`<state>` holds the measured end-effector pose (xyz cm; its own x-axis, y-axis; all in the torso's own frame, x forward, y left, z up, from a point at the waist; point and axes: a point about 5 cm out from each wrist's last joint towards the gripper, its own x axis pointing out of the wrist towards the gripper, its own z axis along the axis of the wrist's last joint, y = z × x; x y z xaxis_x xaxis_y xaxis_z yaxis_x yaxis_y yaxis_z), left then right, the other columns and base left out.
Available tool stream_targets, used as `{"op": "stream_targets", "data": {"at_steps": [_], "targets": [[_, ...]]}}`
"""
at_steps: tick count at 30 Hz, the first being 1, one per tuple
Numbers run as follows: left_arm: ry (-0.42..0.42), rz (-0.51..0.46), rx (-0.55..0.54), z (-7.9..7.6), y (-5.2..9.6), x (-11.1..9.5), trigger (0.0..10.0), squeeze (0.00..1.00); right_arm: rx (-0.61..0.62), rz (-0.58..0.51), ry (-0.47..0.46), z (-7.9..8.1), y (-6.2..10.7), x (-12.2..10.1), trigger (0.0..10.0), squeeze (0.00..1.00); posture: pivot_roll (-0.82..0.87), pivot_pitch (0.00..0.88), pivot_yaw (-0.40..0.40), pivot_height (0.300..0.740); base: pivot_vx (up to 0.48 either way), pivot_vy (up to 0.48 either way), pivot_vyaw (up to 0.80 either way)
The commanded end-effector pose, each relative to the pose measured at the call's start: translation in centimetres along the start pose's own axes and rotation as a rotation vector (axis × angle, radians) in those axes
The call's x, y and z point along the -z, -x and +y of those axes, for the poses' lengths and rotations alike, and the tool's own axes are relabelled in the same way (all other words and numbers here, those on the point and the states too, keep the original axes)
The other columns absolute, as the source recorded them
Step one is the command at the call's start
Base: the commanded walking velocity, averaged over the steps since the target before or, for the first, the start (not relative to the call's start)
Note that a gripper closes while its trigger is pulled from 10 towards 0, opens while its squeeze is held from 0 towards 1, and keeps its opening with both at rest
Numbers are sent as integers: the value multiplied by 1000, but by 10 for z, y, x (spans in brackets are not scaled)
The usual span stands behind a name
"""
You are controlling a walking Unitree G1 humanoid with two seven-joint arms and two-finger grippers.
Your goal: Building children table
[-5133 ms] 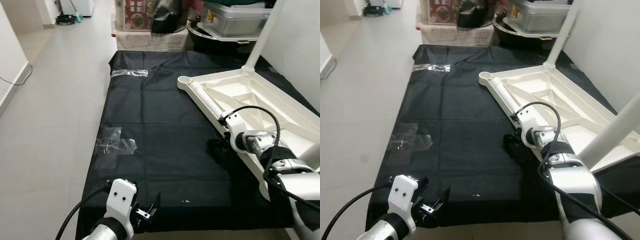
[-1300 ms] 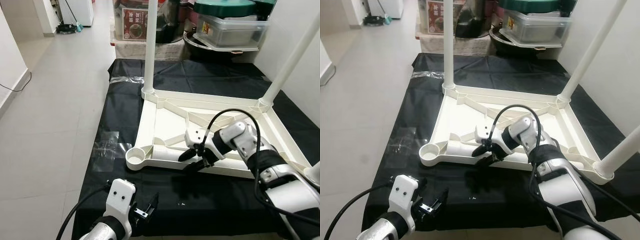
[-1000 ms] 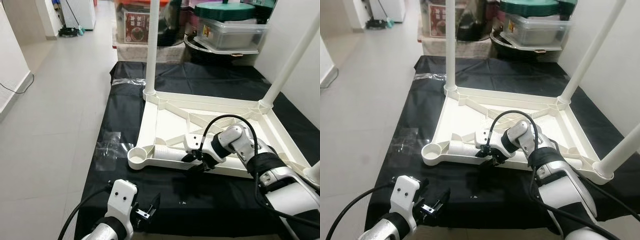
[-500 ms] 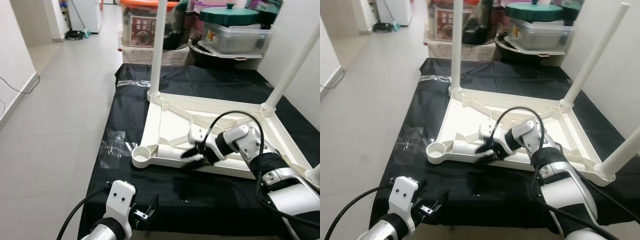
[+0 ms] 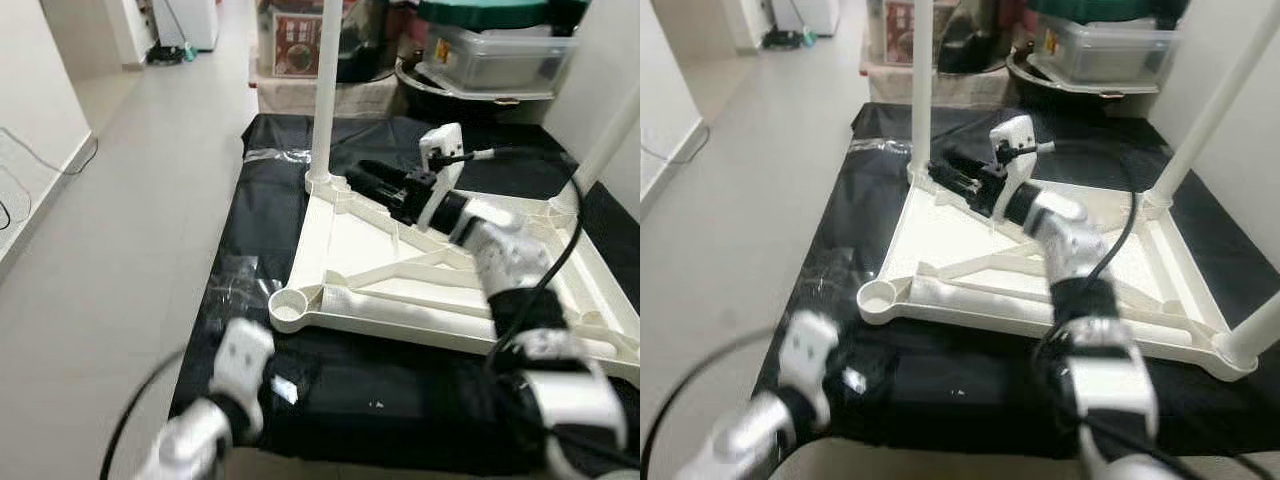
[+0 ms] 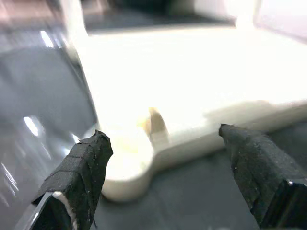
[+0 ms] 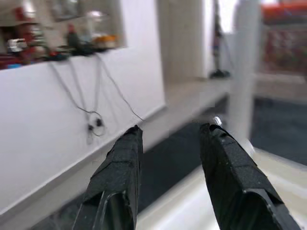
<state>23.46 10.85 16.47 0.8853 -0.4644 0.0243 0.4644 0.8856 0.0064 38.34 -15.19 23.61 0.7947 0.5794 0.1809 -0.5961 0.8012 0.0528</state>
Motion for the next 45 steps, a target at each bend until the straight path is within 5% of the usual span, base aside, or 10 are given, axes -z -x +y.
{"op": "stream_targets", "data": {"at_steps": [1,14,21,29,30,32,36,40,41,45], "targets": [[9,-6,-25,8,-4,-4,10000,0,175,-102,41,-4,9,-7,10000,0,52,40,-41,740,0,0,0],[14,-102,-110,47,-22,-50,10000,0,227,-187,6,53,22,6,10000,0,43,24,8,740,0,0,0],[31,-79,-119,65,-24,-55,10000,0,270,-183,26,56,24,6,10000,0,51,26,-5,740,0,0,0],[199,45,-41,80,-29,-40,10000,0,313,-178,24,55,30,4,10000,0,96,42,-16,740,0,0,0],[231,65,-21,81,-31,-38,10000,1000,317,-174,23,54,31,4,10000,0,91,45,-20,740,0,0,0],[231,65,-21,81,-31,-38,10000,1000,317,-174,23,54,31,4,10000,0,91,45,-20,740,0,0,0],[384,169,137,75,-38,-27,10000,1000,325,-158,29,53,33,2,10000,0,74,49,-23,740,0,0,0],[384,169,137,75,-38,-27,10000,1000,325,-158,29,53,33,2,10000,0,74,49,-23,740,0,0,0],[424,204,187,73,-41,-23,10000,0,329,-153,32,53,34,1,10000,0,73,49,-26,740,0,0,0],[526,338,317,65,-51,-5,10000,0,343,-165,35,56,37,-4,10000,0,64,56,-15,740,0,0,0]]}}
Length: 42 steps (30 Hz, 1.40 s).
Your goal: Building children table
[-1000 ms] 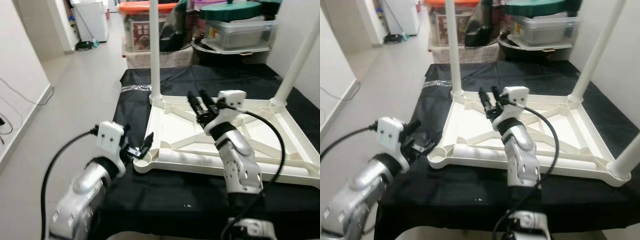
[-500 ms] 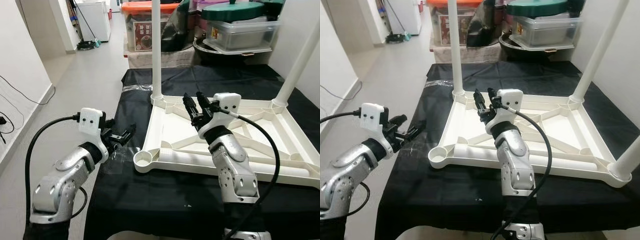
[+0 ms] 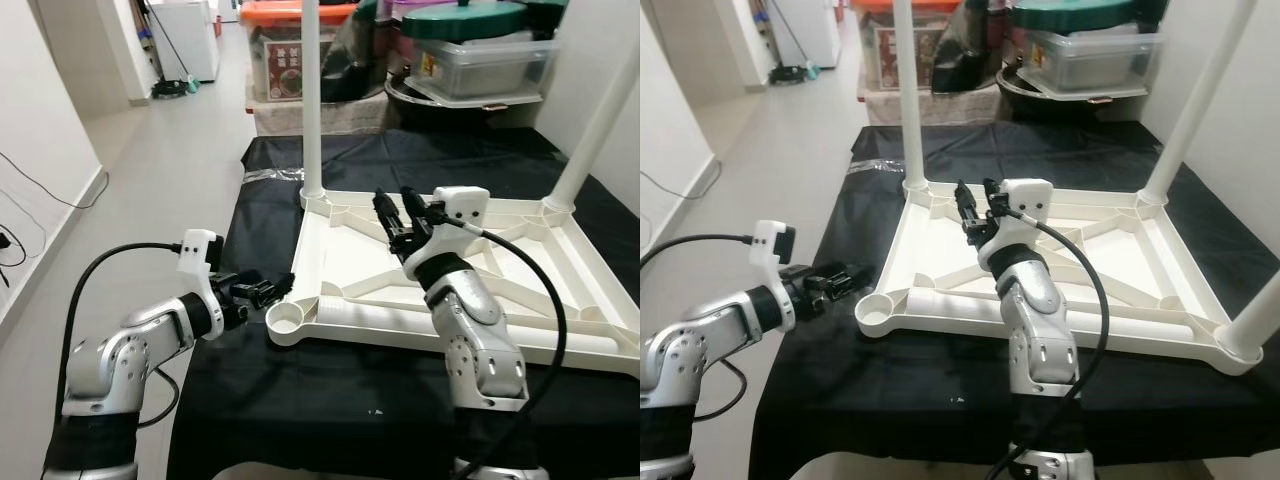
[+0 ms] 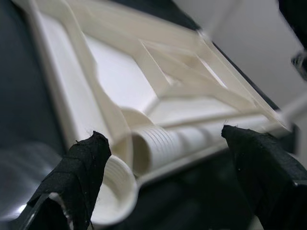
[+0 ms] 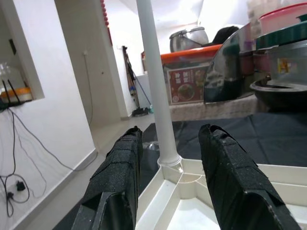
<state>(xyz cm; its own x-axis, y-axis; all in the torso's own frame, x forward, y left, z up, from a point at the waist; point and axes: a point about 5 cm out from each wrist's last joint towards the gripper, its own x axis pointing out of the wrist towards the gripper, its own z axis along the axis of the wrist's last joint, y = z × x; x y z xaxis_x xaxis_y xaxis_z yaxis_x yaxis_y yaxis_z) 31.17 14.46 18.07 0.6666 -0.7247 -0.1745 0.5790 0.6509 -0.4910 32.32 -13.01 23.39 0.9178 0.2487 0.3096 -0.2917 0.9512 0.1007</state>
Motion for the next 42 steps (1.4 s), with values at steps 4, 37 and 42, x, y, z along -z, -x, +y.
{"op": "stream_targets", "data": {"at_steps": [4,37,42], "targets": [[63,93,51,4,-5,14,10000,0,3,-19,-3,3,3,-6,10000,0,63,57,-13,740,0,0,0],[9,-75,36,7,-8,-25,10000,0,15,-49,20,9,6,-13,10000,0,7,45,16,740,0,0,-255],[-13,-83,-8,17,0,-31,10000,0,11,-45,23,9,6,-12,10000,0,6,48,15,740,0,0,0]]}}
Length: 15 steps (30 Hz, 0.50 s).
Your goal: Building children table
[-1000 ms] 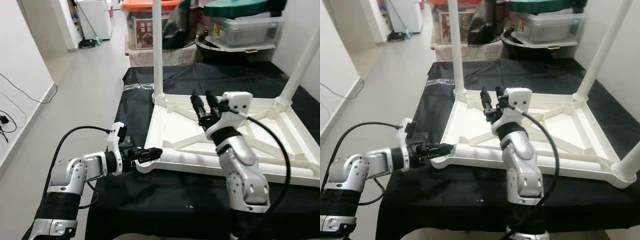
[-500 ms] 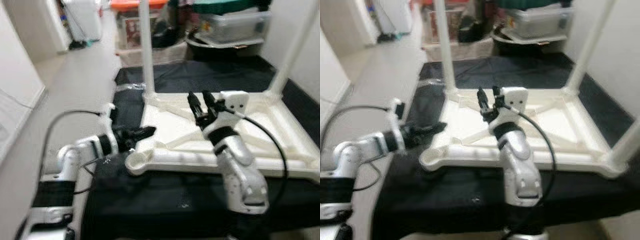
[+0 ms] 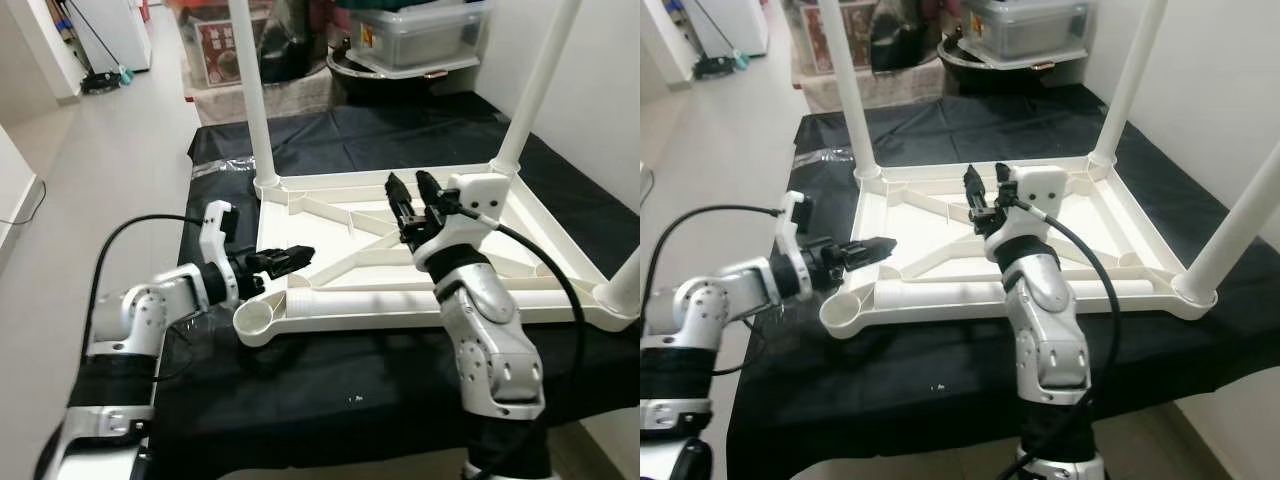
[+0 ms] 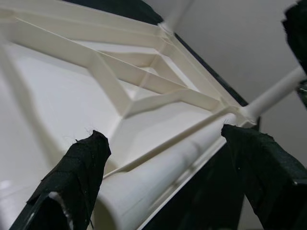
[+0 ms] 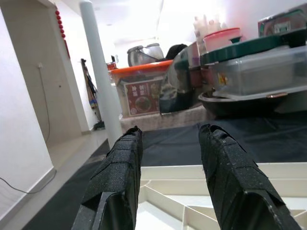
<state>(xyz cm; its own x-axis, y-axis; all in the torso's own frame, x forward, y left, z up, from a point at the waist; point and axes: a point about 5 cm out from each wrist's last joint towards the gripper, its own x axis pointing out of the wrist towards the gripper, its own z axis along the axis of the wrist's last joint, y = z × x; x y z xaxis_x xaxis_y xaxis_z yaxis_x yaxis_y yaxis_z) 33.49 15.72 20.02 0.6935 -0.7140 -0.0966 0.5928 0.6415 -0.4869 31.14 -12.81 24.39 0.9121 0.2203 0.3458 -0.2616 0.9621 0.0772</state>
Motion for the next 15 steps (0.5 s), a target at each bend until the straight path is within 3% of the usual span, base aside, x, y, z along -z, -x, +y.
{"op": "stream_targets", "data": {"at_steps": [1,7,15], "targets": [[-9,-7,-40,8,6,-4,10000,0,-13,-2,-12,4,-1,1,10000,0,8,51,14,740,0,0,0],[5,-23,-76,20,17,-10,10000,0,-13,5,-13,4,1,3,10000,0,9,56,14,740,0,0,0],[4,-6,-84,24,17,-5,10000,0,-13,6,-12,4,1,3,10000,0,6,59,15,740,0,0,0]]}}
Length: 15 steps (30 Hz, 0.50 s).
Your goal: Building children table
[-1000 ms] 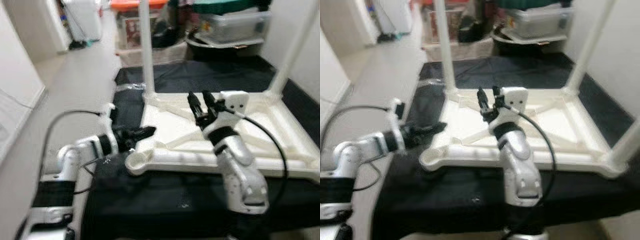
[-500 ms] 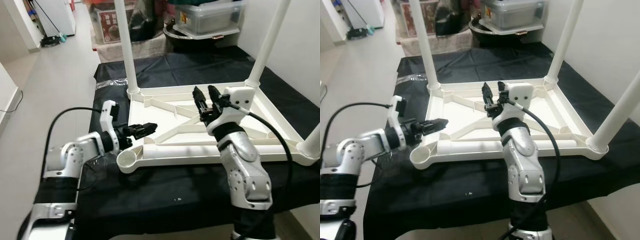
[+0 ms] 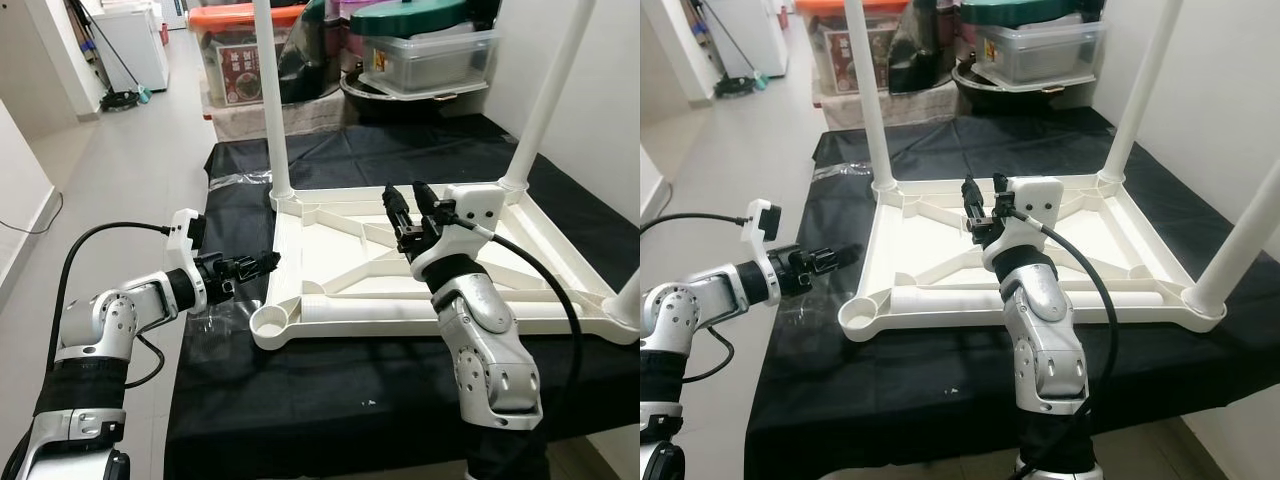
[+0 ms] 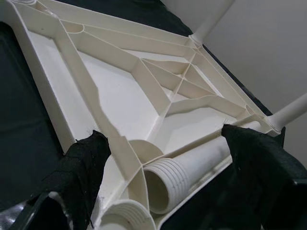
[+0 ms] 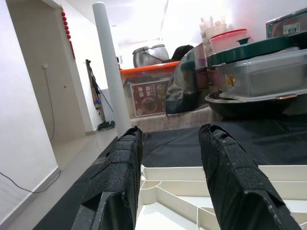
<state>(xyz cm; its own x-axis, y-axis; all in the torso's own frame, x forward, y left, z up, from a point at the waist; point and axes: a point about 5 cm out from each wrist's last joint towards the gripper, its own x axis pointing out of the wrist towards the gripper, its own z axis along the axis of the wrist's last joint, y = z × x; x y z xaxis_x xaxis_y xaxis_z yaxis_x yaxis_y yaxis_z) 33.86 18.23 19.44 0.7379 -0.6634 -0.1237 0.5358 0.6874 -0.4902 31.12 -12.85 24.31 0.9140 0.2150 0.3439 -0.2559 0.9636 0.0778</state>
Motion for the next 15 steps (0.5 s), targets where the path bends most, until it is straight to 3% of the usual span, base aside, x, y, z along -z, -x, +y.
{"op": "stream_targets", "data": {"at_steps": [1,15], "targets": [[-8,12,-12,3,2,1,10000,0,-18,4,-13,5,1,2,10000,0,6,59,15,740,0,0,0],[6,55,28,-6,-6,16,10000,0,-19,11,-14,5,3,1,10000,0,10,76,10,740,0,0,0]]}}
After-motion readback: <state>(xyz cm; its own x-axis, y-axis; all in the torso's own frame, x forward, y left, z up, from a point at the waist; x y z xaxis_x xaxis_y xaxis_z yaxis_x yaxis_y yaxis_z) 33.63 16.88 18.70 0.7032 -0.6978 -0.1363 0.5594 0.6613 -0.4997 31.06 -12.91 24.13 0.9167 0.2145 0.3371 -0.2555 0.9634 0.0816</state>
